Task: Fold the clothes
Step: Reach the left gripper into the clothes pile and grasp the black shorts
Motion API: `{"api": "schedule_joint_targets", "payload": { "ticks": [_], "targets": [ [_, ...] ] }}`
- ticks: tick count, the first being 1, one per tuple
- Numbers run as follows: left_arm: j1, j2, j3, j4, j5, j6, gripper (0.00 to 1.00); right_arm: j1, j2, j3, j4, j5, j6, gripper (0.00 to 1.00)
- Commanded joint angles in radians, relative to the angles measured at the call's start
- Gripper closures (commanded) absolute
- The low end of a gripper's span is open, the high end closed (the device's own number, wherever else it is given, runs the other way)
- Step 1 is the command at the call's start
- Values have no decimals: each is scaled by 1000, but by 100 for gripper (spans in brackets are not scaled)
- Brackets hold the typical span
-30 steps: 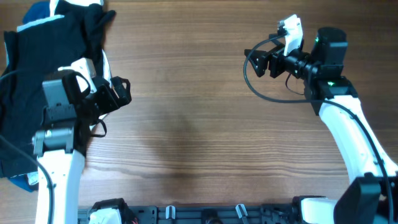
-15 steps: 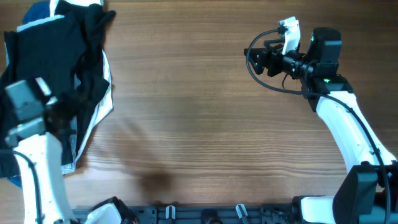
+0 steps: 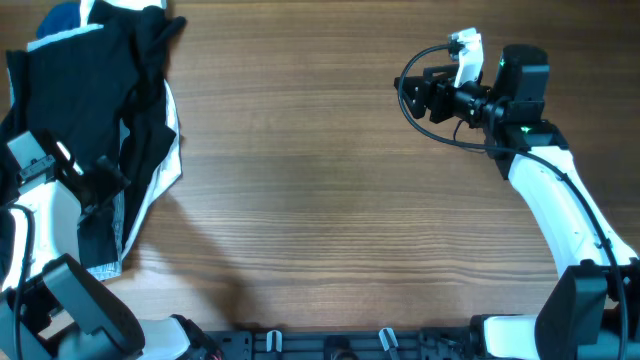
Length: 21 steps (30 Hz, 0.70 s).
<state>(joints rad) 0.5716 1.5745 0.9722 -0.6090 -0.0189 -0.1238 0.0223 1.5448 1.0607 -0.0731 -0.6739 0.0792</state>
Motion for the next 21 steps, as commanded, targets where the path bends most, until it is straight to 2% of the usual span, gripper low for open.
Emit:
{"api": "schedule_joint_targets", "payload": {
  "ticks": [1, 2, 3, 6, 9, 13, 15, 21],
  "targets": [
    [2, -11, 17, -21, 127, 15, 27, -3, 10, 19, 1, 30, 33, 21],
    [2, -11, 16, -41, 158, 15, 41, -3, 10, 19, 1, 30, 32, 23],
    [2, -11, 17, -59, 166, 11, 66, -3, 10, 19, 1, 30, 33, 25],
    [2, -11, 17, -84, 168, 11, 96, -3, 10, 19, 2, 31, 33, 28],
    [2, -29, 24, -103, 190, 4, 96, -3, 10, 19, 6, 31, 33, 33],
    [2, -105, 56, -126, 319, -10, 96, -3, 10, 19, 17, 31, 36, 39],
    [0, -158, 56, -134, 327, -48, 96, -3, 10, 19, 21, 30, 45, 41],
    [-73, -200, 56, -164, 325, -47, 96, -3, 10, 19, 19, 30, 56, 43]
  ]
}}
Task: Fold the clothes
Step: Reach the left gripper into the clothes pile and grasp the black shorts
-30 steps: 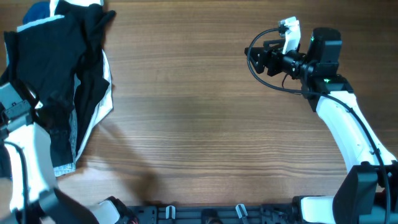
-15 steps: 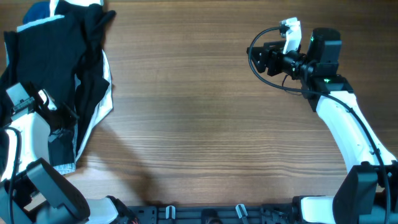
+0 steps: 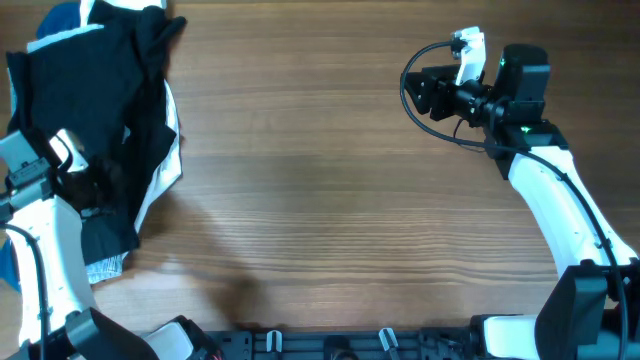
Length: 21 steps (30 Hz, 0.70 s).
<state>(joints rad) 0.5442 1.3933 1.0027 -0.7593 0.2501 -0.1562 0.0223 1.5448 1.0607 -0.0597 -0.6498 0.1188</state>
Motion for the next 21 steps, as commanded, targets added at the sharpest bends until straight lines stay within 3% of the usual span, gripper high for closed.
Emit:
{"api": "schedule_joint_targets", "payload": {
  "ticks": [1, 3, 6, 9, 13, 21],
  "targets": [
    [-57, -19, 26, -21, 52, -11, 96, -3, 10, 19, 6, 6, 16, 43],
    [-79, -19, 26, -43, -10, -7, 91, -3, 10, 19, 6, 6, 16, 41],
    [-82, -19, 26, -63, -102, -7, 50, -3, 10, 19, 5, 6, 15, 39],
    [-82, -19, 16, -76, -222, -7, 32, -3, 10, 19, 5, 6, 15, 38],
    [-82, -18, -24, -68, -256, -5, 25, -3, 10, 19, 2, 22, 15, 38],
    [-87, 106, -36, -6, -244, -5, 26, -3, 10, 19, 3, 29, 16, 38]
  ]
}}
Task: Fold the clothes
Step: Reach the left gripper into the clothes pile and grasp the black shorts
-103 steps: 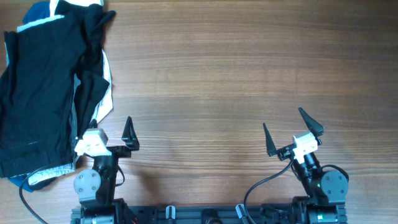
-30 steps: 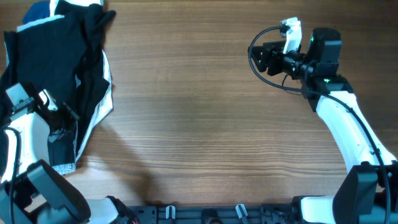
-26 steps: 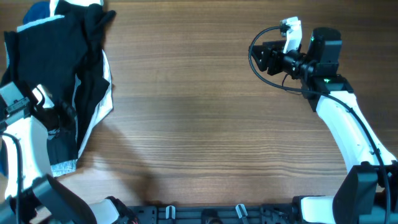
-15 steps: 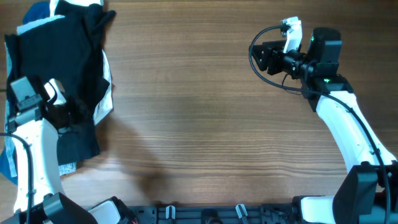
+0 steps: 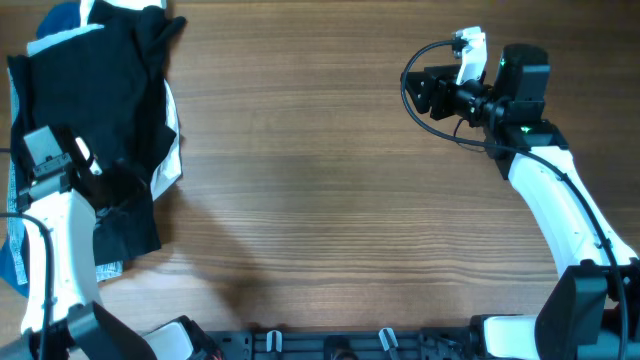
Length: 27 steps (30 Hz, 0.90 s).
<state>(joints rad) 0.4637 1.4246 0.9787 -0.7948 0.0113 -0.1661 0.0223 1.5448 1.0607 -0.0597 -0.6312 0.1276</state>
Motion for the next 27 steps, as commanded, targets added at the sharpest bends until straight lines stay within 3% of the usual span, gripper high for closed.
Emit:
{"api": "schedule_joint_targets", "payload": {
  "ticks": [1, 12, 23, 27],
  "targets": [
    [-17, 107, -12, 45, -1, 5, 26, -3, 10, 19, 3, 10, 6, 38],
    [-277, 173, -12, 178, -2, 5, 23, -3, 10, 19, -2, 10, 8, 38],
    [-196, 177, -12, 139, -56, 6, 22, -2, 10, 19, -9, 10, 60, 38],
    [-177, 180, -12, 109, -58, 5, 50, -2, 10, 19, -12, 10, 59, 38]
  ]
}}
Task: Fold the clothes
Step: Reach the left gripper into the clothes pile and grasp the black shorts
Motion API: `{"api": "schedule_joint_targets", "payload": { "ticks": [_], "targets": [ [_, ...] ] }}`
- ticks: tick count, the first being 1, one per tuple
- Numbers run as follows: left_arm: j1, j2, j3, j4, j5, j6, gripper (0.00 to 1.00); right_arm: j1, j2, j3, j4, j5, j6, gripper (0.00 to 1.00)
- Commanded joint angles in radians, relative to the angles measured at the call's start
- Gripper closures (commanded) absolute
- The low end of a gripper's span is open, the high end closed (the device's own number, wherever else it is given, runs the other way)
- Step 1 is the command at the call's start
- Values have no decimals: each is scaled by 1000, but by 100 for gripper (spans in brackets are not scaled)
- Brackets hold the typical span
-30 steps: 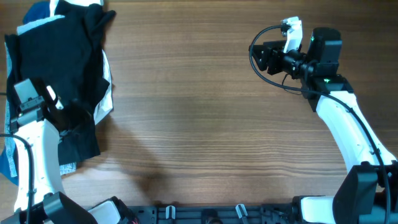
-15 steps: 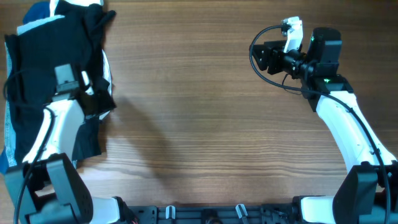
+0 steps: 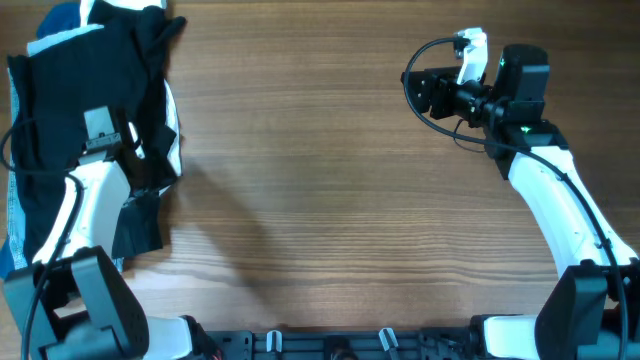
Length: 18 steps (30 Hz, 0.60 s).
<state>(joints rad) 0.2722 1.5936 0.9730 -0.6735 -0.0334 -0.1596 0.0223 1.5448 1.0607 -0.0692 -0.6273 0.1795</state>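
Note:
A heap of clothes (image 3: 90, 70), mostly black with white and blue showing, lies at the table's far left. My left gripper (image 3: 150, 172) is at the heap's right edge, shut on a black garment (image 3: 137, 225) that hangs from it towards the table's front. Its fingers are buried in the dark cloth. My right gripper (image 3: 412, 90) hovers over bare table at the back right, far from the clothes, with nothing in it. Its dark fingers cannot be made out well enough to tell their state.
A wooden table (image 3: 330, 200) spreads between the two arms. Blue cloth (image 3: 12, 250) hangs at the left edge. The arm bases and a black rail (image 3: 330, 345) line the front edge.
My left gripper has moved right and slightly back, from the heap's front left to its right edge, and the black garment has come along. The right arm has not moved.
My left gripper was first at the heap's front left edge, low in the black cloth. At each later moment it stood further right with a black garment trailing from it, and now it is at the heap's right edge. The right gripper only shifted slightly at the start.

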Motion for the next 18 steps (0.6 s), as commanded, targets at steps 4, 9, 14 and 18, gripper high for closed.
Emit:
{"api": "schedule_joint_targets", "payload": {
  "ticks": [4, 9, 14, 18],
  "targets": [
    [14, 16, -11, -31, -14, -1, 57, -2, 10, 19, -3, 6, 8, 38],
    [14, 76, -15, -49, -21, -1, 72, -2, 10, 19, -3, 6, 7, 38],
    [14, 118, -16, -33, -28, -2, 83, -2, 10, 19, -3, 6, 7, 38],
    [14, 116, -15, -27, -24, -6, 96, -2, 10, 19, -2, 6, 7, 38]
  ]
}}
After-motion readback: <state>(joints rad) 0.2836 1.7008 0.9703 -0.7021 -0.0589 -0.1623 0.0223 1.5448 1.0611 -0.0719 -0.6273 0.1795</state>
